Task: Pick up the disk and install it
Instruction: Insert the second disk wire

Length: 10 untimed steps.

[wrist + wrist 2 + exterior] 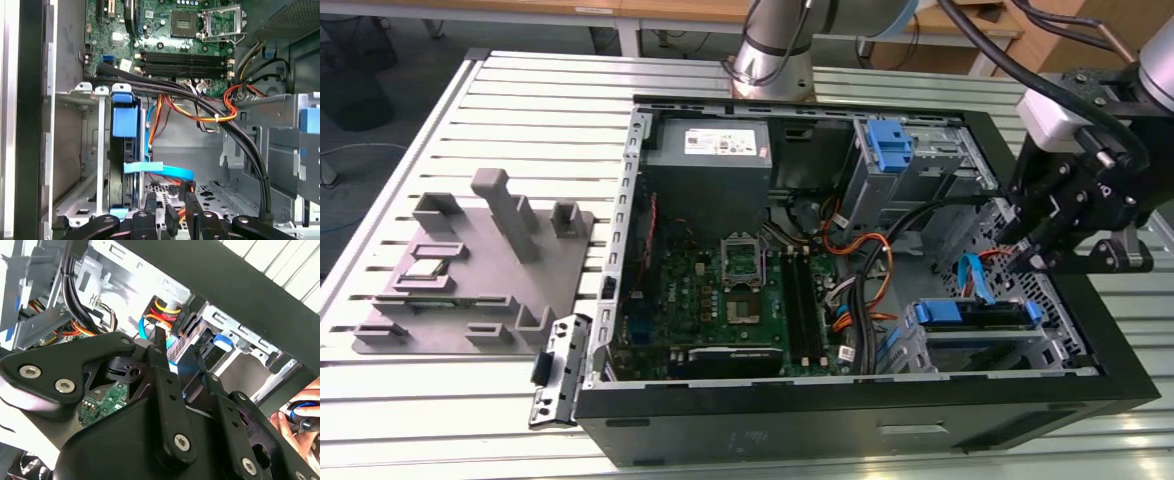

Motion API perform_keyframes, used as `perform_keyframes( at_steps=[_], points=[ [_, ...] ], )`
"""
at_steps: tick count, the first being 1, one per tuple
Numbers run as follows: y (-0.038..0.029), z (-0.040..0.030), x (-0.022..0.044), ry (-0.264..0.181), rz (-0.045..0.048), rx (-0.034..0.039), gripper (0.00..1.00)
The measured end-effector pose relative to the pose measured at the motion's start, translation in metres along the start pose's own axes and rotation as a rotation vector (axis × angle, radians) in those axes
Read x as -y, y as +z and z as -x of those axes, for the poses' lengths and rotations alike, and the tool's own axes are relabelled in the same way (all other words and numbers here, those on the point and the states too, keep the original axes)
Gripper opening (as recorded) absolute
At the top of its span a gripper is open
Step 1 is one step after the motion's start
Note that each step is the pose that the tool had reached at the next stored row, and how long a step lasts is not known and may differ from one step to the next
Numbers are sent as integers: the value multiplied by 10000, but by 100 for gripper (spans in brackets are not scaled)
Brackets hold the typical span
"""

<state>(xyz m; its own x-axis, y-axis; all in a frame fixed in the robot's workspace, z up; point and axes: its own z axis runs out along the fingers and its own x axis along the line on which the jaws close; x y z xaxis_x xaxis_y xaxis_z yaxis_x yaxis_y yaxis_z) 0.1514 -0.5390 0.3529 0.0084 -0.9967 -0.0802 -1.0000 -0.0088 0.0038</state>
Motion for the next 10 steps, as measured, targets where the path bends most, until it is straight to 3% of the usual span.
perform_keyframes(
  at_steps=[10],
  points=[
    [13,22,154,1,4,-14,37]
  ],
)
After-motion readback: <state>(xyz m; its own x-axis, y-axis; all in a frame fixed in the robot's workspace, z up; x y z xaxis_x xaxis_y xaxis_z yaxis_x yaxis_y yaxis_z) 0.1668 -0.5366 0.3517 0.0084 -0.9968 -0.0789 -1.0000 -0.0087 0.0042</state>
